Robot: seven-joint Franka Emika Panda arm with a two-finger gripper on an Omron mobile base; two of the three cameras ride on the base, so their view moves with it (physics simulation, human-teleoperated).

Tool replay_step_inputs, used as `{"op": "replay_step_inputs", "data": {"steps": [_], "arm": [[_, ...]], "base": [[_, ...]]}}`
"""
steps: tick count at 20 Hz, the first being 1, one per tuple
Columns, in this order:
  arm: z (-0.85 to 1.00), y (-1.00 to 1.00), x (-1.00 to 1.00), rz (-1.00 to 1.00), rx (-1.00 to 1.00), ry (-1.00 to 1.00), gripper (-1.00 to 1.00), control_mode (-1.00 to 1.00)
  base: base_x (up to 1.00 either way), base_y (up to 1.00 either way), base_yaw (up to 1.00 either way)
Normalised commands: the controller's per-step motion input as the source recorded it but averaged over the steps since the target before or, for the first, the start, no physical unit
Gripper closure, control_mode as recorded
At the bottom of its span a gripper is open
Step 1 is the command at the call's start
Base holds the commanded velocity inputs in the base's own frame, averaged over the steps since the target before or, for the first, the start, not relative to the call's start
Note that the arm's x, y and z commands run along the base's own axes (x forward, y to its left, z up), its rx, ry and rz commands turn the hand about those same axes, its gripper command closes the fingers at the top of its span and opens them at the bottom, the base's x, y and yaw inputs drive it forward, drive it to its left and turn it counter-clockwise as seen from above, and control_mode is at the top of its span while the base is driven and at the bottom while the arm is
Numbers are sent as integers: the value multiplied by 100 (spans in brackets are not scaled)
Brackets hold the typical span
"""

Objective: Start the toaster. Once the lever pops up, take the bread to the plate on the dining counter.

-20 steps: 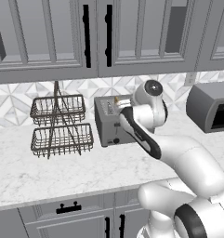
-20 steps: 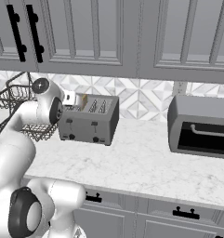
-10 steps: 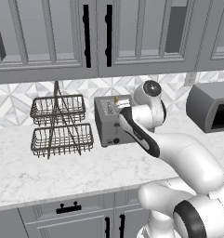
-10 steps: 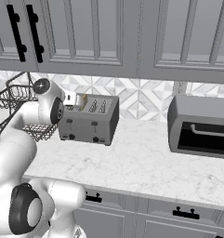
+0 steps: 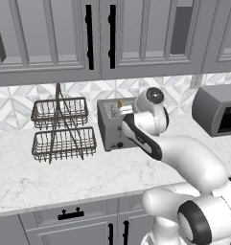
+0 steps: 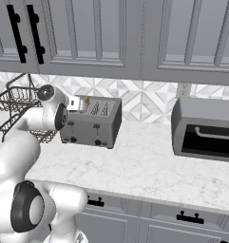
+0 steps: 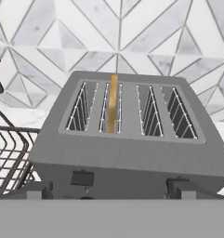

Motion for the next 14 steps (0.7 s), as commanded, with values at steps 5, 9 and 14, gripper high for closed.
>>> {"op": "replay_step_inputs", "data": {"steps": [5, 9, 14], "arm": [[0, 0, 22, 0, 0, 0, -100, -100], [0, 0, 16, 0, 0, 0, -100, -100], [-7, 0, 18, 0, 0, 0, -100, -100]], "base": [[0, 0, 0], [0, 0, 0], [0, 0, 0]]}}
